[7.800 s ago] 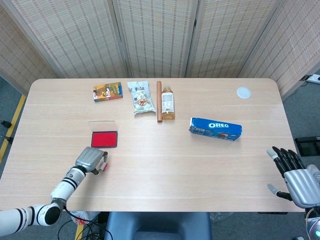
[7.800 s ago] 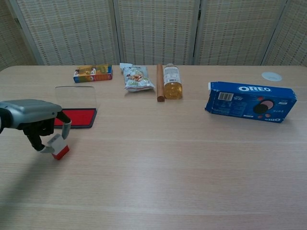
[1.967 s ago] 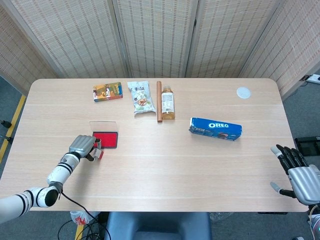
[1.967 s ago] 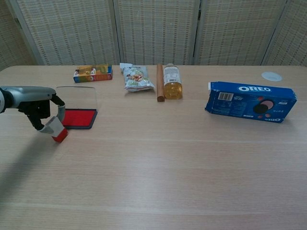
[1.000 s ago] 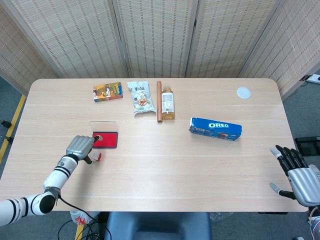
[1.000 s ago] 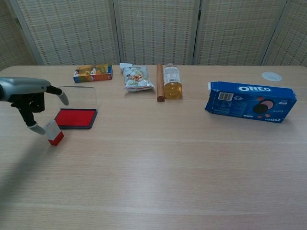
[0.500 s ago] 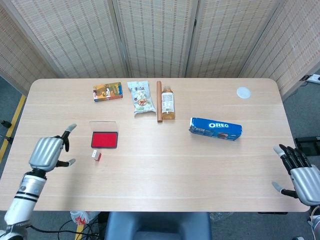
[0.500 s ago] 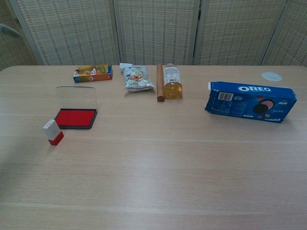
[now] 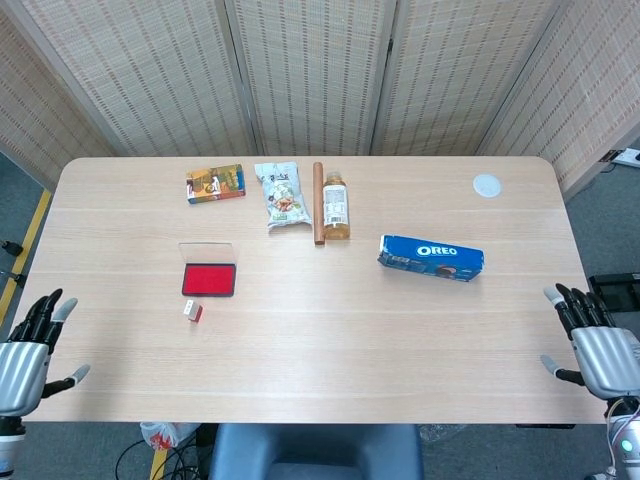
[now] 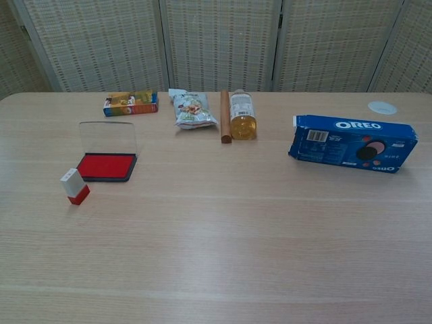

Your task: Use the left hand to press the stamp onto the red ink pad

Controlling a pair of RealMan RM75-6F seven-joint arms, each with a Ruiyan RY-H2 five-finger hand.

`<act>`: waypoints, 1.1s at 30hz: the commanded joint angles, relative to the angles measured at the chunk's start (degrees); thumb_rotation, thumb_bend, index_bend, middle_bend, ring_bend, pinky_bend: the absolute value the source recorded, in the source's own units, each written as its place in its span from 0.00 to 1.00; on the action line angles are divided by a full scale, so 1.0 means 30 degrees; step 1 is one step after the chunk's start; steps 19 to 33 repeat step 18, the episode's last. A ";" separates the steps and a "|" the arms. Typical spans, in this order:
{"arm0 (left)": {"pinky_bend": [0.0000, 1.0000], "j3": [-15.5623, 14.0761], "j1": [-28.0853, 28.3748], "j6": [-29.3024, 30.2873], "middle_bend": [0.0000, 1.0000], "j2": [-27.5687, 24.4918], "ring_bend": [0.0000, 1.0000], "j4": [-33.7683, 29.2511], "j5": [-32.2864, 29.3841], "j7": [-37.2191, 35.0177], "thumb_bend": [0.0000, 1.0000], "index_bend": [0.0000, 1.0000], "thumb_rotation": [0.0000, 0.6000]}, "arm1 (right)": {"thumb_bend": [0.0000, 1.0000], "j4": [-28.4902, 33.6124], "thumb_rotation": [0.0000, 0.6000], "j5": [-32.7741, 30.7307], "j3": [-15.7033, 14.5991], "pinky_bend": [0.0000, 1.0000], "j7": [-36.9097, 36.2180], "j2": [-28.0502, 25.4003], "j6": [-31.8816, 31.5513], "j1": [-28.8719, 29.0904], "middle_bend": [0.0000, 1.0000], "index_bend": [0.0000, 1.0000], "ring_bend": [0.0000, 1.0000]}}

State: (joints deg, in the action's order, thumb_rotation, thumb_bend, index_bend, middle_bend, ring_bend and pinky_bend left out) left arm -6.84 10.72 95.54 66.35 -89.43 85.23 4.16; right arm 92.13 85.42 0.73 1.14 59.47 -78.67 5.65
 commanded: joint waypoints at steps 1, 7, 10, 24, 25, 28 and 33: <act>0.24 0.0599 -0.0253 -0.0281 0.00 0.0727 0.00 0.0858 -0.0288 0.1094 0.11 0.00 1.00 | 0.21 -0.0022 1.00 -0.0143 0.0046 0.00 0.0179 0.0089 0.0216 0.0098 0.00 0.00 0.00; 0.20 0.0571 -0.0275 -0.0832 0.00 0.1075 0.00 0.1611 0.0749 0.0477 0.11 0.00 1.00 | 0.21 -0.0004 1.00 0.0091 0.0047 0.00 -0.0140 0.0040 0.0151 0.0152 0.00 0.00 0.00; 0.18 0.0551 -0.0296 -0.1172 0.00 0.0971 0.00 0.1780 0.1036 -0.0154 0.11 0.00 1.00 | 0.21 -0.0039 1.00 0.0156 0.0126 0.00 -0.0006 0.0157 0.0004 0.0175 0.00 0.00 0.00; 0.16 0.0838 -0.0240 -0.2243 0.00 0.0619 0.00 0.1546 0.1032 -0.0939 0.11 0.00 1.00 | 0.21 -0.0213 1.00 -0.0399 0.0284 0.00 0.0200 0.0325 0.0349 0.0286 0.00 0.00 0.00; 0.16 0.0838 -0.0240 -0.2243 0.00 0.0619 0.00 0.1546 0.1032 -0.0939 0.11 0.00 1.00 | 0.21 -0.0213 1.00 -0.0399 0.0284 0.00 0.0200 0.0325 0.0349 0.0286 0.00 0.00 0.00; 0.16 0.0838 -0.0240 -0.2243 0.00 0.0619 0.00 0.1546 0.1032 -0.0939 0.11 0.00 1.00 | 0.21 -0.0213 1.00 -0.0399 0.0284 0.00 0.0200 0.0325 0.0349 0.0286 0.00 0.00 0.00; 0.16 0.0838 -0.0240 -0.2243 0.00 0.0619 0.00 0.1546 0.1032 -0.0939 0.11 0.00 1.00 | 0.21 -0.0213 1.00 -0.0399 0.0284 0.00 0.0200 0.0325 0.0349 0.0286 0.00 0.00 0.00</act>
